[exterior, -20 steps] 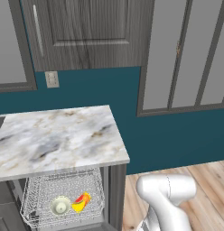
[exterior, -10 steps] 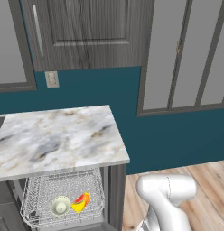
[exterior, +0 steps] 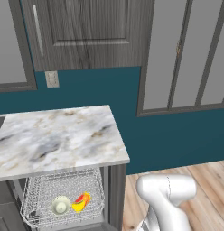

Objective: Pick up the cup and bowl from the counter, place them in the dishwasher, and close the dishwasher door.

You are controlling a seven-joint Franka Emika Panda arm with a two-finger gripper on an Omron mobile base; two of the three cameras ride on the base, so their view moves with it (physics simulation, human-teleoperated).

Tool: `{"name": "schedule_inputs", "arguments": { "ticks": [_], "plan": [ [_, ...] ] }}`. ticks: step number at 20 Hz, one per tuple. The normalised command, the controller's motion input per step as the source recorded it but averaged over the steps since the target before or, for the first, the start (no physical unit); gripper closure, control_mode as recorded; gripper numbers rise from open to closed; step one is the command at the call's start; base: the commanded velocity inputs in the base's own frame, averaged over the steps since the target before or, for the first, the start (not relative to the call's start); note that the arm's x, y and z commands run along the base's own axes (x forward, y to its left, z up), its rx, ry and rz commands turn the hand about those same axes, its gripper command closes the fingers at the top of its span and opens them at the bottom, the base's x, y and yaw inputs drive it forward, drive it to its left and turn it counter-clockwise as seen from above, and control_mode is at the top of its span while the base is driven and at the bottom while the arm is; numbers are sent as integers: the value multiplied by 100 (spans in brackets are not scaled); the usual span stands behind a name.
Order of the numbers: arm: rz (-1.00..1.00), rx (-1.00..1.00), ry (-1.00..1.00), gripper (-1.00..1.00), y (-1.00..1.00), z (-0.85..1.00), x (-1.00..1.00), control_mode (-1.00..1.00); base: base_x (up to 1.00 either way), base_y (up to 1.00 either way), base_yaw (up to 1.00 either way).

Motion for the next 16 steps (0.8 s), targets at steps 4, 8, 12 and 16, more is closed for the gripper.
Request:
{"name": "schedule_inputs", "arguments": {
  "ticks": [4, 8, 12, 16],
  "plan": [
    [-10, -34, -50, -100, -1, 47, 100, -100, 0, 0, 0],
    [-16, -31, -48, -100, 0, 41, 100, -100, 0, 0, 0],
    [-22, -12, -48, -100, 0, 22, 100, -100, 0, 0, 0],
    [-23, 0, -39, -100, 0, -9, 100, -100, 0, 0, 0]
  ]
}}
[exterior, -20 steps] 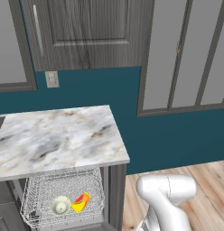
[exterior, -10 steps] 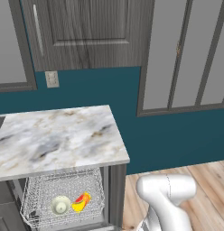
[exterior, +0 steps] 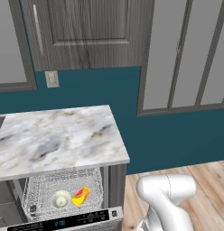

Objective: Pick up the cup and bowl from the counter, place them in the dishwasher, and close the dishwasher door.

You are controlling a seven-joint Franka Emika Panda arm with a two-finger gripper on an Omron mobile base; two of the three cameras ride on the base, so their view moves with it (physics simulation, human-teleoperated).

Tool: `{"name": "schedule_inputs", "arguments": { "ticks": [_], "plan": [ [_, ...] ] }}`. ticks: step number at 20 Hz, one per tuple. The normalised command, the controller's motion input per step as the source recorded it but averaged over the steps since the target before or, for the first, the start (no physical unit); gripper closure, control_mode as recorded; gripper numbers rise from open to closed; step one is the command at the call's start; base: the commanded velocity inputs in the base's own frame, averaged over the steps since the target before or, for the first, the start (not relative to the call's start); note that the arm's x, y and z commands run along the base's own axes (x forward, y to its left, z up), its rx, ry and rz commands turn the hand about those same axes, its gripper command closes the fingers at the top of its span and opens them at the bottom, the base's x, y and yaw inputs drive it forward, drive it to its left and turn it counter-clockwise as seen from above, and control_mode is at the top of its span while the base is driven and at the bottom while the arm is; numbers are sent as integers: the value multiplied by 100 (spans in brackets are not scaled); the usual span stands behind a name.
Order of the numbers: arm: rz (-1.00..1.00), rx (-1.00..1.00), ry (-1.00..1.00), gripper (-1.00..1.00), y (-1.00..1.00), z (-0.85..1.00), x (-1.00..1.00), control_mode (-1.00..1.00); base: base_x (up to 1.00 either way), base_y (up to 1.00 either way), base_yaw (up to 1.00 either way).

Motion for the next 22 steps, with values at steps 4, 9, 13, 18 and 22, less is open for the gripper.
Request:
{"name": "schedule_inputs", "arguments": {
  "ticks": [4, 9, 13, 18, 22],
  "plan": [
    [-18, 0, -30, -100, 0, -46, 100, -100, 0, 0, 0],
    [-18, 0, -30, -100, 0, -44, 100, -100, 0, 0, 0],
    [-20, 1, -29, -100, 0, -49, 100, -100, 0, 0, 0],
    [-21, 1, -28, -100, 0, -48, 100, -100, 0, 0, 0],
    [-22, 1, -28, -100, 0, -46, 100, -100, 0, 0, 0]
  ]
}}
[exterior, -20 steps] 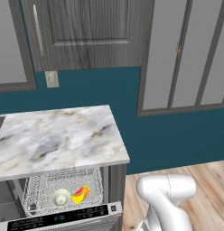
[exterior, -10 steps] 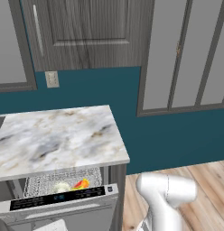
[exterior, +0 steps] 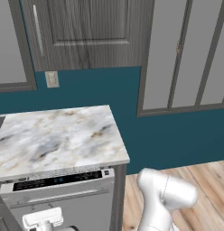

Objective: Pick up the cup and bowl from the counter, place them in the dishwasher, and close the dishwasher door.

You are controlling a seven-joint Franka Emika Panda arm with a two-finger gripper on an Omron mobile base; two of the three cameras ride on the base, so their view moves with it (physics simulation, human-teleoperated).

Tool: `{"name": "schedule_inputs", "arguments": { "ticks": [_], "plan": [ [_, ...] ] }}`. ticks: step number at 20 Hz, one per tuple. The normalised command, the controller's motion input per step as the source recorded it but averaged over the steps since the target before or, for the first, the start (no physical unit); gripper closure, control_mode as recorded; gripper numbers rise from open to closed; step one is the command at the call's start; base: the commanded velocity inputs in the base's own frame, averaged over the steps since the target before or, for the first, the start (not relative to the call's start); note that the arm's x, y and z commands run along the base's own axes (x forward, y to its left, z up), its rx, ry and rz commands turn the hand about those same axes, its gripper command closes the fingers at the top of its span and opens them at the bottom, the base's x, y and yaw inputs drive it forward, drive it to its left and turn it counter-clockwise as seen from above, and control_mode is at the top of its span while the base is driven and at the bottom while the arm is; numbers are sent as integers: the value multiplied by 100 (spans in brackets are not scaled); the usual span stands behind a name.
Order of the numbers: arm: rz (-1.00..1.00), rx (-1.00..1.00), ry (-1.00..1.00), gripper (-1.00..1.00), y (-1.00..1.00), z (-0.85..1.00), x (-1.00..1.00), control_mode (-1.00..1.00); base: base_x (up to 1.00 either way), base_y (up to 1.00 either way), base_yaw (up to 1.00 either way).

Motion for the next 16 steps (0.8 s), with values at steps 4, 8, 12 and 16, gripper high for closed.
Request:
{"name": "schedule_inputs", "arguments": {
  "ticks": [4, 8, 12, 16],
  "plan": [
    [-22, 0, -28, -100, 1, -49, 97, -100, 0, 0, 0],
    [-23, 0, -29, -100, 3, -48, 91, -100, 0, 0, 0],
    [-23, 0, -29, -100, 5, -45, 86, -100, 0, 0, 0],
    [-23, 0, -30, -100, 5, -42, 84, -100, 0, 0, 0]
  ]
}}
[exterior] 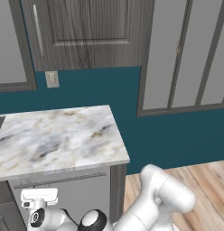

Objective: Pick up the cup and bowl from the counter, place them in the dishwasher, and close the dishwasher door.

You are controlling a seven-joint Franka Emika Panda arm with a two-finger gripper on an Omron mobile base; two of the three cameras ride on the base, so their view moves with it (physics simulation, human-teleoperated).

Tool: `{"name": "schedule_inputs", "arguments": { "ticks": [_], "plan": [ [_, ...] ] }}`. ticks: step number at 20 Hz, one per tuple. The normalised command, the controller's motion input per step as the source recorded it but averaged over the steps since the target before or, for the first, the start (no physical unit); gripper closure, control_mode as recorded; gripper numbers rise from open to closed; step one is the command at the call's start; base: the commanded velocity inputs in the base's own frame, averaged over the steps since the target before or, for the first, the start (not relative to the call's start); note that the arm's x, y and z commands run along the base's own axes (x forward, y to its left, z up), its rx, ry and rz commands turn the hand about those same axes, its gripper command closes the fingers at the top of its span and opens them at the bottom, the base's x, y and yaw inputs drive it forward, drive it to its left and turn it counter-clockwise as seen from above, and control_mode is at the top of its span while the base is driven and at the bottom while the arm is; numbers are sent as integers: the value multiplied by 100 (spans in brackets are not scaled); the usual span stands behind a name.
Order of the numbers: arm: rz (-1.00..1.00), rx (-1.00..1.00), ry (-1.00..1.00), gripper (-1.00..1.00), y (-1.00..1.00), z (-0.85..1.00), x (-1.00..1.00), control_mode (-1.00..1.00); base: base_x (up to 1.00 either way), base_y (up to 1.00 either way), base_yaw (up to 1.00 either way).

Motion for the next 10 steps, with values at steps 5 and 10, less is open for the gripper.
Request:
{"name": "schedule_inputs", "arguments": {
  "ticks": [5, 10],
  "plan": [
    [-23, 0, -30, -100, 3, -38, 86, -100, 0, 0, 0],
    [-23, 0, -23, -100, 0, -47, 81, -100, 0, 0, 0]
  ]
}}
